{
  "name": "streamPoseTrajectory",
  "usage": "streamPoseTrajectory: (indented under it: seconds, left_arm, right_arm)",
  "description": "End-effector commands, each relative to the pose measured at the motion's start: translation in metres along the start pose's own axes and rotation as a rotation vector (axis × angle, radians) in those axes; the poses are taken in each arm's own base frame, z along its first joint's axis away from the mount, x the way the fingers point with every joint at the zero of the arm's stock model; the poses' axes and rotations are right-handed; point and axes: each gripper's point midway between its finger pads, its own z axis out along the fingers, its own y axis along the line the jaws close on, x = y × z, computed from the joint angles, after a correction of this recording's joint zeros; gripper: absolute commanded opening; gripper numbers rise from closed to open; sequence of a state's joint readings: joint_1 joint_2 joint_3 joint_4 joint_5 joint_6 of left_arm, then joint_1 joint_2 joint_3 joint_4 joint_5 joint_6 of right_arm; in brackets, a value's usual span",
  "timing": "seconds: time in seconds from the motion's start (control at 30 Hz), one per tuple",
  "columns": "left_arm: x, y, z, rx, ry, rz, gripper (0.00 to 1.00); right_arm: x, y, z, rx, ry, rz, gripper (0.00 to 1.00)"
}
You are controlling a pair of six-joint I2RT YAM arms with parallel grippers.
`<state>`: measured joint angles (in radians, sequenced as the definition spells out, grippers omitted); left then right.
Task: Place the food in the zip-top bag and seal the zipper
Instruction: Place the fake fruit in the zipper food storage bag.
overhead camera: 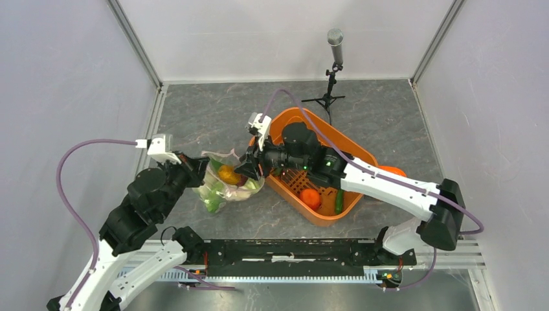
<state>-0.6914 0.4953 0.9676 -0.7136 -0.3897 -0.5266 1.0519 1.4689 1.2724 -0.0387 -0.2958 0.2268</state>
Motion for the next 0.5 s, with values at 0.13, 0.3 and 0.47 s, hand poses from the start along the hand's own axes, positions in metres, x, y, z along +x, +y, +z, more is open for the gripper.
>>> streamPoseTrajectory:
  seconds: [0.13, 0.3, 0.47]
  left_arm:
    - [-0.029, 0.006, -0.013, -0.03, -0.113, -0.064, 0.02]
    - [-0.027, 0.002, -0.01, -0.021, -0.1, -0.071, 0.02]
    - [-0.026, -0.005, -0.007, 0.006, -0.084, -0.071, 0.02]
  right_arm:
    - [0.011, 0.018, -0.004, -0.092, 0.037, 0.023, 0.18]
    - [0.025, 0.033, 0.006, -0.102, 0.072, 0.001, 0.13]
    - [0.032, 0.013, 0.028, -0.017, 0.137, -0.048, 0.15]
